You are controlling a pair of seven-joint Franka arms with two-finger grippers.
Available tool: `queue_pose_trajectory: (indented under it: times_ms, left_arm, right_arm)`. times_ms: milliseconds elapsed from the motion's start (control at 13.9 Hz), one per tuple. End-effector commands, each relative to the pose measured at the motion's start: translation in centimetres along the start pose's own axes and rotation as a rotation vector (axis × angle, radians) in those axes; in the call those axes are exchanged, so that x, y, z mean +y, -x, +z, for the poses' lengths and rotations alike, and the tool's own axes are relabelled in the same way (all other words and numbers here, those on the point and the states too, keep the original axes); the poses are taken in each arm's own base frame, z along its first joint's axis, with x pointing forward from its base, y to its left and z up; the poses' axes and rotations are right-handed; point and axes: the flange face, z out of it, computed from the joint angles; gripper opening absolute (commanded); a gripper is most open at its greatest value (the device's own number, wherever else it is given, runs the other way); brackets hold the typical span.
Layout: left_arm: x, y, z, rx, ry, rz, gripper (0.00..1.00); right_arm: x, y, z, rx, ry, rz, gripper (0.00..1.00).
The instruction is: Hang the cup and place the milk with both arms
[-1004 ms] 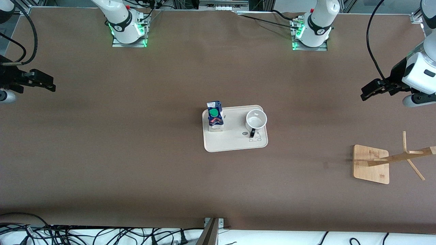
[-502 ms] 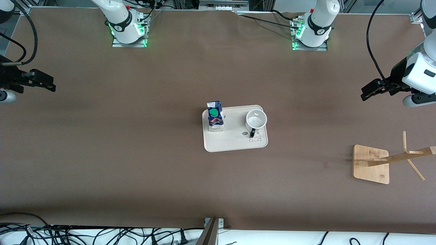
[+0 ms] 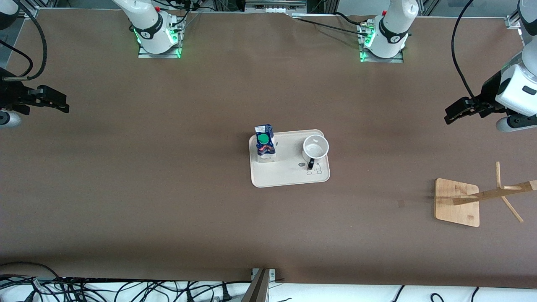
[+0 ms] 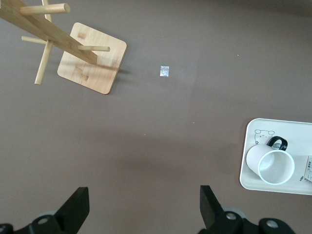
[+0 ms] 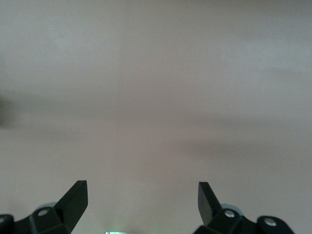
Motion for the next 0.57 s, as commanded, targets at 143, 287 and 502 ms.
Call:
queue_pose_trajectory:
  times_ms: [143,287,502]
  left_arm:
    - [-0.24,-0.25,-0.54,0.003,-0.026,0.012,1.0]
    - [-0.16,-0.23,-0.54,0.003,-0.026,0.014,1.0]
    - [-0.31,-0.31,-0.45,0.002,-0.026,0.011,1.0]
  right_arm:
    - [-0.36,1.09,-0.19,0.029,-0.014,-0.004,1.0]
    - [-0.67,0.87,-0.03,0.023,-0.013,-0.008,1.0]
    - [-1.05,0.5,0.48,0.014,-0.024,-0.011,1.0]
